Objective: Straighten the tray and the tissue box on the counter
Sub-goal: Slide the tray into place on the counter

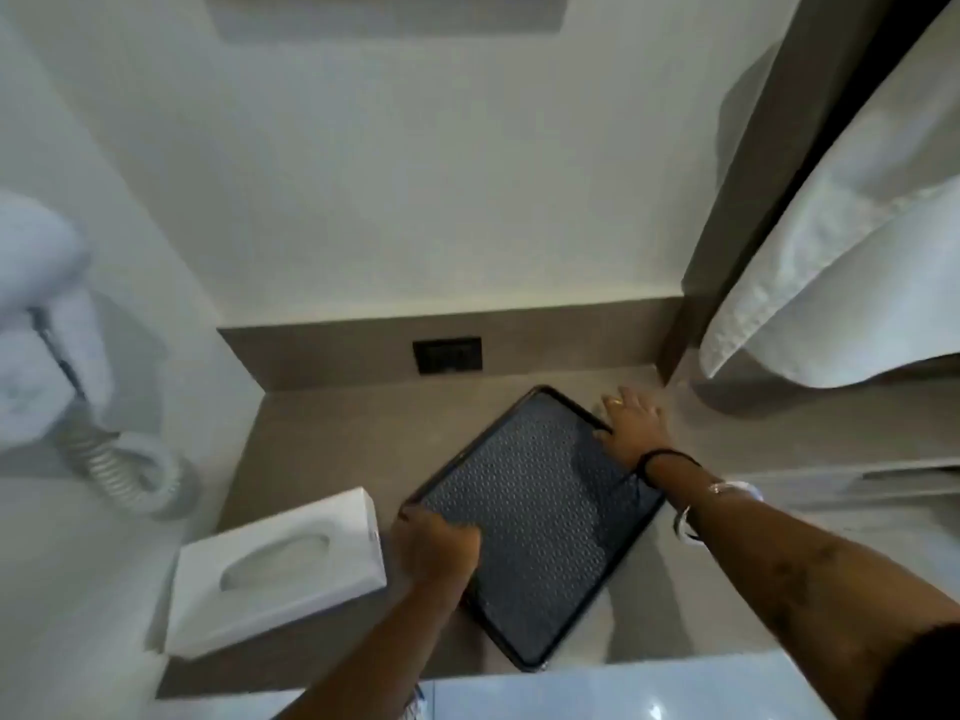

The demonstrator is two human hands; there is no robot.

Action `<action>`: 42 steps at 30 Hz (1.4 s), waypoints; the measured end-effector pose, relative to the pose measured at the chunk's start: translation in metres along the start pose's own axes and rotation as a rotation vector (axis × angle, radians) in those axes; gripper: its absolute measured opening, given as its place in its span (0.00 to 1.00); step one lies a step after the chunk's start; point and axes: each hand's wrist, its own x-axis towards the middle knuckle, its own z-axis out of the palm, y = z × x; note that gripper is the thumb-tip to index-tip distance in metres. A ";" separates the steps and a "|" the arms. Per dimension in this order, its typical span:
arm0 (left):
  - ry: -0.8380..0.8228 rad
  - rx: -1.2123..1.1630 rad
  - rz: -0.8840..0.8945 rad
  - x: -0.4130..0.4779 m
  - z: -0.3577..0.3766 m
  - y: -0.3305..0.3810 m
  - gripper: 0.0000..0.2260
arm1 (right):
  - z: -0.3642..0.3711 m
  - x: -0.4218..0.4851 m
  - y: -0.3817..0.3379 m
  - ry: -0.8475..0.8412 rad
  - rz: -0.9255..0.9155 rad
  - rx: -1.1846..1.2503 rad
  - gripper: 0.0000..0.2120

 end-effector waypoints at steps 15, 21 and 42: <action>-0.102 -0.175 -0.213 0.034 0.050 -0.042 0.09 | 0.062 -0.015 0.055 0.016 0.269 0.193 0.15; -0.095 -0.133 -0.082 0.076 0.012 -0.017 0.08 | 0.078 -0.055 0.044 0.121 0.466 0.476 0.14; 0.018 0.281 0.291 0.056 0.030 -0.028 0.36 | 0.107 -0.133 -0.013 0.229 0.082 0.102 0.39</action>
